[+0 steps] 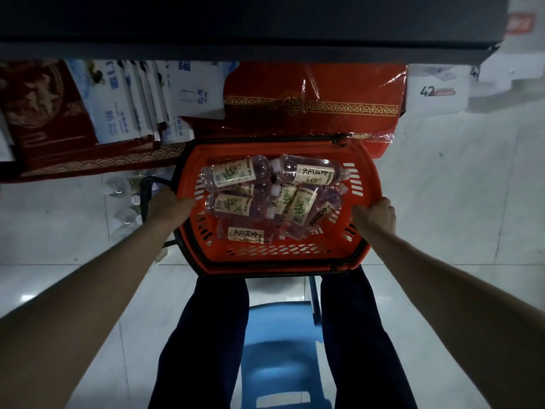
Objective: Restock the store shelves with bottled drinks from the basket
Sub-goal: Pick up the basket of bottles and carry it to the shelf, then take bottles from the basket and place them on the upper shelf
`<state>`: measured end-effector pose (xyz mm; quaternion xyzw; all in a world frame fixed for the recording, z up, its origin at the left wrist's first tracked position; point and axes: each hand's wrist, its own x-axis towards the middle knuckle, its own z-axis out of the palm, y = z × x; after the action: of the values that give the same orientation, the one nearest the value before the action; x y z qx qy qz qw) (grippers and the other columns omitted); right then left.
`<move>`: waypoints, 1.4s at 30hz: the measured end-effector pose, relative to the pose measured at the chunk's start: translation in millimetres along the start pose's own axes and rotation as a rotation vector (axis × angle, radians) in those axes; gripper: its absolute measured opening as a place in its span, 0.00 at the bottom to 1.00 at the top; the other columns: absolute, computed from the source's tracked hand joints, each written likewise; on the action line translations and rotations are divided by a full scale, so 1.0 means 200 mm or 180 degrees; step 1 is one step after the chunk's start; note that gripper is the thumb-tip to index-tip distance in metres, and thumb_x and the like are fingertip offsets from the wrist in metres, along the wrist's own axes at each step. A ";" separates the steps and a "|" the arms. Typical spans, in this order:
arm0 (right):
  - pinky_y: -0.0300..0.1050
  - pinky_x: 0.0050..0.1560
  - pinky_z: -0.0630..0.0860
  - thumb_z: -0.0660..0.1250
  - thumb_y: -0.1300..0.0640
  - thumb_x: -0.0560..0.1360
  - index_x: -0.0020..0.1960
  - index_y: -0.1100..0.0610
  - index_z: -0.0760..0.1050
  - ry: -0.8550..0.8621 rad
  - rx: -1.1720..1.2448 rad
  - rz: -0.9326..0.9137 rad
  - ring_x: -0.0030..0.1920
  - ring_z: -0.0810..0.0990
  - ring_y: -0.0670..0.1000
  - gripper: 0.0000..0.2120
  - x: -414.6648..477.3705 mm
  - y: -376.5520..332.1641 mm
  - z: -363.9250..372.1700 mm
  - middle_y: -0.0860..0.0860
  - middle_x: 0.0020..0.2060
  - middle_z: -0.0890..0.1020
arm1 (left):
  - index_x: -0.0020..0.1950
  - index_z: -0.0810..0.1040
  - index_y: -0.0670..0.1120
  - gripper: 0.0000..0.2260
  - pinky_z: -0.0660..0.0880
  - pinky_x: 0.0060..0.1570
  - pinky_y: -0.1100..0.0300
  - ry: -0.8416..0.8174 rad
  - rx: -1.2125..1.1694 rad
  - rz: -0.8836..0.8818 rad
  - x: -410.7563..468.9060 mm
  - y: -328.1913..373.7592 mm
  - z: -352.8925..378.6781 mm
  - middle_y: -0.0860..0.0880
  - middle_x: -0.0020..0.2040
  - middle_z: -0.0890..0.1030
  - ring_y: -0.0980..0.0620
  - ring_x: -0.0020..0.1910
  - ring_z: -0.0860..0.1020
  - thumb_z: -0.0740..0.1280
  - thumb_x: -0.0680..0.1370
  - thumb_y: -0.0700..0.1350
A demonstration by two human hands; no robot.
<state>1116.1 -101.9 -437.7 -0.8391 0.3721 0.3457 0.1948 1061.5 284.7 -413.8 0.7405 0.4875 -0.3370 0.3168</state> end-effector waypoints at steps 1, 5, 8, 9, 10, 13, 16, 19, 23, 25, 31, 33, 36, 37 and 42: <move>0.62 0.62 0.77 0.66 0.46 0.72 0.73 0.59 0.66 0.0074 0.0169 -0.0006 0.64 0.76 0.63 0.33 -0.05 0.01 0.01 0.59 0.65 0.74 | 0.49 0.78 0.46 0.05 0.72 0.48 0.56 0.0136 -0.0113 0.0066 -0.04 0.02 0.01 0.44 0.53 0.80 0.48 0.42 0.78 0.70 0.78 0.47; 0.59 0.64 0.76 0.64 0.44 0.75 0.72 0.55 0.68 0.0209 0.0643 -0.0495 0.65 0.73 0.58 0.29 -0.31 0.04 0.05 0.55 0.66 0.71 | 0.70 0.75 0.51 0.25 0.76 0.59 0.53 0.0129 -0.0200 0.0735 -0.18 0.03 0.08 0.51 0.62 0.82 0.48 0.60 0.80 0.70 0.74 0.56; 0.48 0.51 0.84 0.66 0.52 0.80 0.59 0.50 0.78 -0.0613 0.0791 -0.0993 0.54 0.83 0.51 0.09 -0.44 0.05 0.11 0.46 0.54 0.81 | 0.75 0.70 0.52 0.25 0.71 0.59 0.58 -0.0125 -0.0071 0.1119 -0.28 0.06 0.13 0.55 0.65 0.78 0.53 0.62 0.76 0.70 0.79 0.51; 0.42 0.47 0.83 0.66 0.54 0.81 0.57 0.49 0.79 -0.0884 0.0725 -0.1137 0.50 0.85 0.48 0.06 -0.46 0.05 0.14 0.46 0.52 0.83 | 0.76 0.69 0.51 0.25 0.69 0.57 0.61 -0.0205 0.0035 0.1205 -0.29 0.07 0.15 0.55 0.64 0.76 0.55 0.60 0.74 0.70 0.80 0.49; 0.35 0.43 0.81 0.66 0.55 0.82 0.56 0.50 0.79 -0.1037 0.0611 -0.1296 0.47 0.85 0.45 0.05 -0.46 0.04 0.17 0.46 0.51 0.84 | 0.77 0.68 0.50 0.25 0.68 0.55 0.64 -0.0255 0.0140 0.1318 -0.29 0.09 0.18 0.55 0.64 0.75 0.56 0.58 0.72 0.70 0.80 0.47; 0.25 0.32 0.71 0.65 0.56 0.82 0.59 0.53 0.79 -0.1230 0.0354 -0.1563 0.37 0.80 0.36 0.07 -0.41 -0.02 0.24 0.42 0.47 0.83 | 0.77 0.68 0.50 0.26 0.71 0.52 0.70 -0.0213 0.0438 0.1762 -0.24 0.11 0.22 0.53 0.67 0.75 0.55 0.59 0.75 0.69 0.80 0.48; 0.23 0.31 0.70 0.65 0.56 0.82 0.56 0.50 0.80 -0.1285 0.0509 -0.1649 0.34 0.80 0.32 0.06 -0.26 -0.09 0.31 0.42 0.44 0.83 | 0.77 0.68 0.52 0.27 0.73 0.66 0.52 -0.0017 0.0723 0.2164 -0.11 0.12 0.26 0.49 0.70 0.74 0.49 0.67 0.74 0.69 0.78 0.49; 0.24 0.35 0.72 0.66 0.57 0.81 0.53 0.48 0.81 -0.1106 0.0386 -0.1974 0.37 0.81 0.32 0.07 -0.11 -0.15 0.38 0.41 0.42 0.84 | 0.78 0.68 0.51 0.28 0.72 0.69 0.51 0.0208 0.0791 0.2349 0.05 0.10 0.32 0.49 0.73 0.72 0.49 0.69 0.73 0.69 0.78 0.50; 0.28 0.33 0.76 0.66 0.55 0.81 0.52 0.52 0.79 -0.1177 0.0332 -0.2730 0.37 0.83 0.35 0.03 0.00 -0.20 0.46 0.42 0.42 0.83 | 0.80 0.62 0.53 0.32 0.64 0.76 0.46 0.0365 0.1040 0.2495 0.22 0.06 0.44 0.50 0.77 0.66 0.47 0.75 0.66 0.68 0.79 0.57; 0.31 0.32 0.75 0.67 0.53 0.81 0.43 0.47 0.77 -0.0971 0.0029 -0.3029 0.34 0.83 0.39 0.08 0.05 -0.23 0.47 0.42 0.36 0.83 | 0.83 0.54 0.53 0.37 0.56 0.78 0.47 0.0355 0.1728 0.2429 0.28 0.09 0.48 0.48 0.79 0.61 0.45 0.78 0.60 0.65 0.79 0.62; 0.44 0.32 0.74 0.64 0.46 0.78 0.35 0.53 0.73 -0.0200 -0.0879 -0.3334 0.31 0.78 0.46 0.16 0.17 -0.28 0.51 0.49 0.29 0.78 | 0.77 0.56 0.49 0.33 0.65 0.73 0.48 0.0406 0.2467 0.2506 0.39 0.18 0.50 0.45 0.72 0.68 0.45 0.72 0.68 0.65 0.79 0.60; 0.45 0.32 0.76 0.62 0.45 0.80 0.39 0.53 0.75 -0.0247 -0.0992 -0.3495 0.30 0.79 0.46 0.16 0.17 -0.27 0.51 0.50 0.31 0.80 | 0.80 0.52 0.48 0.36 0.64 0.75 0.48 0.0475 0.2585 0.2511 0.40 0.17 0.51 0.45 0.74 0.66 0.44 0.73 0.67 0.65 0.79 0.60; 0.44 0.37 0.80 0.58 0.37 0.80 0.51 0.48 0.76 -0.0309 -0.1148 -0.3639 0.35 0.81 0.44 0.17 0.10 -0.22 0.52 0.47 0.38 0.82 | 0.81 0.51 0.48 0.37 0.64 0.75 0.49 0.0543 0.2559 0.2615 0.38 0.15 0.51 0.45 0.75 0.66 0.45 0.73 0.67 0.65 0.80 0.60; 0.46 0.41 0.81 0.56 0.34 0.80 0.56 0.46 0.75 -0.0273 -0.1195 -0.3744 0.39 0.81 0.44 0.19 0.08 -0.20 0.53 0.45 0.42 0.83 | 0.80 0.52 0.48 0.36 0.65 0.74 0.49 0.0578 0.2562 0.2673 0.38 0.14 0.51 0.45 0.74 0.67 0.44 0.73 0.67 0.66 0.79 0.60; 0.51 0.50 0.82 0.55 0.36 0.82 0.66 0.49 0.73 0.0147 -0.1454 -0.4012 0.49 0.83 0.50 0.22 -0.01 -0.16 0.58 0.49 0.53 0.83 | 0.74 0.60 0.49 0.33 0.70 0.66 0.49 0.0701 0.2382 0.2793 0.34 0.12 0.49 0.45 0.67 0.73 0.43 0.66 0.73 0.71 0.76 0.59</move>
<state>1087.9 -11.8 -513.4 -0.9232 -0.2675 0.2179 0.1690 1086.6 233.4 -522.2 0.9652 0.0134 -0.2446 0.0911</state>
